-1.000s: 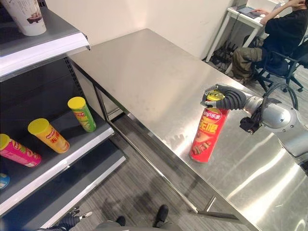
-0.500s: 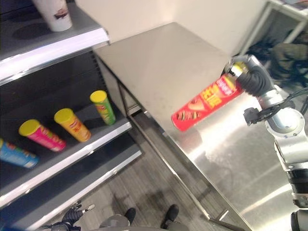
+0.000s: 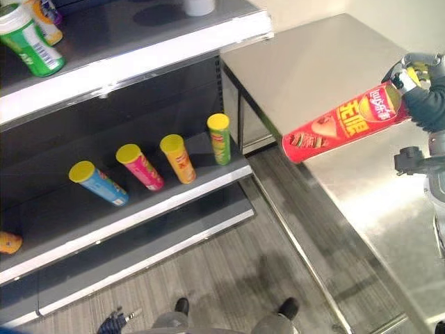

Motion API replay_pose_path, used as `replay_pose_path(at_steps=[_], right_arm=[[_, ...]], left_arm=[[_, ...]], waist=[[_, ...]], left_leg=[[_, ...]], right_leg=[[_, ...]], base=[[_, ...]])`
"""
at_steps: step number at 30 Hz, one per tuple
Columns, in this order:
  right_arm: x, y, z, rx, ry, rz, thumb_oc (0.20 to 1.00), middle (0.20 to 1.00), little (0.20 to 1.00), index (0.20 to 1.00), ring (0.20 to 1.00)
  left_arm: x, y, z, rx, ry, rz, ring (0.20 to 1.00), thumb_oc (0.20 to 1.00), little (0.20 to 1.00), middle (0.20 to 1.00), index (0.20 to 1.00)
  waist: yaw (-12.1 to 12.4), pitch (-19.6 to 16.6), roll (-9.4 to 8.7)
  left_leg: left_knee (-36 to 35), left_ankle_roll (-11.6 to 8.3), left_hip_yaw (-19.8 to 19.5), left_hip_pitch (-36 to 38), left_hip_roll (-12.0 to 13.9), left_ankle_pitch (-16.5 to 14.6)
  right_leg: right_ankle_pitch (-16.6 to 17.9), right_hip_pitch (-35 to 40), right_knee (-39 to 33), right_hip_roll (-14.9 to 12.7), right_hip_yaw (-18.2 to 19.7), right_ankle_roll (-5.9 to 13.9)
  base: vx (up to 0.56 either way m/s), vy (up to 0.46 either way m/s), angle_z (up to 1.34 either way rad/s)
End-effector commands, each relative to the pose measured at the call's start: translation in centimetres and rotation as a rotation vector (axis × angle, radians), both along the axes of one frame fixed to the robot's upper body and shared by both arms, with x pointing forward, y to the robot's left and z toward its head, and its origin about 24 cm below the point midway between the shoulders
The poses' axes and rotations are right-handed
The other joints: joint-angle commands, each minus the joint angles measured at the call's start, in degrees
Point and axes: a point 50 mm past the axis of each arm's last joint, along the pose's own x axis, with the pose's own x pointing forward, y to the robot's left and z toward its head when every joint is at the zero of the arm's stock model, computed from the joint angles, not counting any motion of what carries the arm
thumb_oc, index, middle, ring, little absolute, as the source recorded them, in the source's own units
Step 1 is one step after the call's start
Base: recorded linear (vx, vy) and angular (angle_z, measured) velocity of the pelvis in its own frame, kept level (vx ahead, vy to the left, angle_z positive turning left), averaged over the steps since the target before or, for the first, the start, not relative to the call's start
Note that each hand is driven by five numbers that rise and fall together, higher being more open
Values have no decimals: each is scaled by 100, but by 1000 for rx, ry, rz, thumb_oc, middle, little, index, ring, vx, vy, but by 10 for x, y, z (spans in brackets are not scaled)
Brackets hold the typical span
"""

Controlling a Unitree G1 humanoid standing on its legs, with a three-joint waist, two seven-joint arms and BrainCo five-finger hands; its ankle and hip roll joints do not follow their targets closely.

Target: Put the goods on the table back onto the shelves and tidy them up.

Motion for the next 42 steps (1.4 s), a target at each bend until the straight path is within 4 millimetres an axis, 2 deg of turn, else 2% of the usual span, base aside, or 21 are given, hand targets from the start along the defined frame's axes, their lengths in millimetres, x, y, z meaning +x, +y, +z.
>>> replay_pose_path(at_steps=[1, 2, 4, 5, 6, 7, 8, 10, 14, 15, 18, 21, 25, 27, 31, 32, 33, 35, 36, 37, 42], right_arm=[[-9, 17, 45, -107, -172, 63, 200, 200, 200, 200, 200], [-3, 25, 45, -103, -186, 87, 200, 200, 200, 200, 200], [-1, 31, 52, -117, -207, 108, 200, 200, 200, 200, 200], [-1, 31, 52, -117, -207, 108, 200, 200, 200, 200, 200], [-3, 30, 54, -118, -214, 109, 200, 200, 200, 200, 200], [-3, 30, 54, -117, -214, 108, 200, 200, 200, 200, 200], [-6, 26, 57, -134, -232, 77, 200, 200, 200, 200, 200], [-9, 29, 60, -137, -237, 104, 200, 200, 200, 200, 200], [-11, 36, 67, -161, -257, 140, 200, 200, 200, 200, 200], [-12, 39, 73, -214, -258, 136, 200, 200, 200, 200, 200], [-13, 42, 76, -267, -243, 133, 200, 200, 200, 200, 200], [-18, 41, 67, -268, -220, 135, 200, 200, 200, 200, 200], [-24, 39, 60, -263, -190, 148, 200, 200, 200, 200, 200], [-22, 41, 57, -271, -166, 160, 200, 200, 200, 200, 200], [-22, 41, 57, -272, -166, 161, 200, 200, 200, 200, 200], [-25, 42, 55, -284, -155, 165, 200, 200, 200, 200, 200], [-25, 37, 50, -283, -130, 143, 200, 200, 200, 200, 200], [-26, 36, 47, -276, -122, 138, 200, 200, 200, 200, 200], [-21, 46, 37, -278, -96, 173, 200, 200, 200, 200, 200], [-18, 49, 34, -284, -81, 184, 200, 200, 200, 200, 200], [-11, 64, 26, -334, -46, 237, 200, 200, 200, 200, 200]], left_arm=[[-3, 11, 4, 53, 19, -49, 1000, 1000, 1000, 1000, 1000], [15, 27, 17, 108, -56, -22, 1000, 1000, 1000, 1000, 1000], [17, 33, 20, 110, -76, 26, 1000, 1000, 1000, 1000, 1000], [17, 33, 20, 110, -77, 26, 1000, 1000, 1000, 1000, 1000], [11, 34, 18, 102, -62, 49, 1000, 1000, 1000, 1000, 1000], [11, 34, 18, 102, -62, 48, 1000, 1000, 1000, 1000, 1000], [2, 32, 14, 80, -42, 88, 1000, 1000, 1000, 1000, 1000], [-5, 28, 11, 51, -42, 121, 1000, 1000, 1000, 1000, 1000], [-17, 17, 3, 10, -15, 154, 1000, 1000, 1000, 1000, 1000], [-11, 12, 2, 0, -17, 128, 1000, 1000, 1000, 1000, 1000], [-7, 10, 2, -1, -19, 104, 1000, 1000, 1000, 1000, 1000], [-8, 10, 1, 7, -1, 87, 1000, 1000, 1000, 1000, 1000], [-8, 8, 1, 18, 0, 65, 1000, 1000, 1000, 1000, 1000], [-6, 8, 3, 22, -11, 49, 1000, 1000, 1000, 1000, 1000], [-6, 8, 3, 22, -11, 50, 1000, 1000, 1000, 1000, 1000], [-4, 7, 3, 22, -14, 43, 1000, 1000, 1000, 1000, 1000], [1, 6, 4, 29, -16, 3, 1000, 1000, 1000, 1000, 1000], [2, 7, 5, 36, -18, -10, 1000, 1000, 1000, 1000, 1000], [1, 18, 10, 76, -21, -13, 1000, 1000, 1000, 1000, 1000], [-4, 20, 10, 85, -8, -5, 1000, 1000, 1000, 1000, 1000], [-11, 26, 9, 96, 18, 29, 1000, 1000, 1000, 1000, 1000]], waist=[[245, -501, 75], [234, -361, 84], [362, -359, 30], [357, -364, 26], [459, -418, -88], [459, -430, -86], [643, -433, -237], [769, -432, -375], [884, -410, -454], [868, -246, -419], [736, -74, -353], [528, -39, -333], [104, -127, -183], [11, -235, -36], [8, -233, -35], [-67, -309, 38], [-154, -437, 125], [-156, -465, 74], [-71, -359, 8], [-30, -345, -6], [-2, -224, -3]], left_leg=[[-142, 250, -227, -290, 379, -301], [-142, 520, -187, -467, -38, -89], [-142, 664, -390, -748, -230, 192], [-142, 665, -395, -767, -236, 210], [-114, 676, -555, -902, -335, 318], [-122, 679, -560, -920, -333, 341], [-57, 662, -718, -1100, -446, 448], [-63, 545, -845, -1213, -529, 591], [-73, 410, -973, -1473, -584, 758], [133, 259, -902, -1858, -616, 915], [502, 261, -253, -2116, -305, 776], [661, 260, -181, -1877, 284, 627], [646, 107, 55, -1363, 1345, 822], [494, -127, -128, -1014, 1513, 839], [492, -128, -129, -1011, 1514, 840], [262, -184, -167, -832, 1476, 667], [24, -183, -35, -749, 1179, 375], [-4, -98, 10, -737, 979, 240], [-44, 225, 215, -582, 365, -98], [-94, 286, 314, -545, 258, -115], [-84, 424, 398, -562, 114, -62]], right_leg=[[-572, -16, 23, 276, 235, 510], [-585, -257, 712, 219, 654, 444], [-1261, -88, 1368, 748, 1267, 295], [-1255, -105, 1372, 742, 1263, 289], [-1734, 113, 1492, 1218, 1662, 198], [-1710, 101, 1473, 1223, 1657, 195], [-2131, 354, 1260, 1711, 1934, 16], [-2221, 613, 552, 1969, 1825, -210], [-2165, 761, -110, 2192, 1746, -281], [-2128, 808, -357, 2253, 1597, -328], [-1934, 690, -403, 2105, 1387, -331], [-1807, 581, -241, 1813, 1106, -313], [-1698, 355, -39, 1328, 829, -204], [-1550, 273, -19, 1174, 818, -40], [-1550, 276, -20, 1176, 817, -40], [-1459, 269, -37, 1112, 847, 36], [-1121, 217, -82, 769, 827, 238], [-948, 171, -121, 556, 835, 346], [-446, -62, -40, 8, 876, 530], [-429, -116, 38, -84, 814, 515], [-633, -227, 541, 20, 1018, 410]], base=[[-436, 359, 13], [-575, 447, 11], [-427, 286, 40], [-146, -1, 51], [-87, -16, 21], [-168, -91, 53], [-125, -100, 58], [-133, -167, 51], [-168, -95, 48], [-278, 1, 65], [-282, 87, 113], [-176, 179, 46], [-132, 337, 70], [-61, 364, 49], [3, 68, 11], [-37, 549, -9], [-37, 549, 0], [-179, 603, 39], [-305, 738, 39], [-299, 671, 6], [-65, 129, -32]])
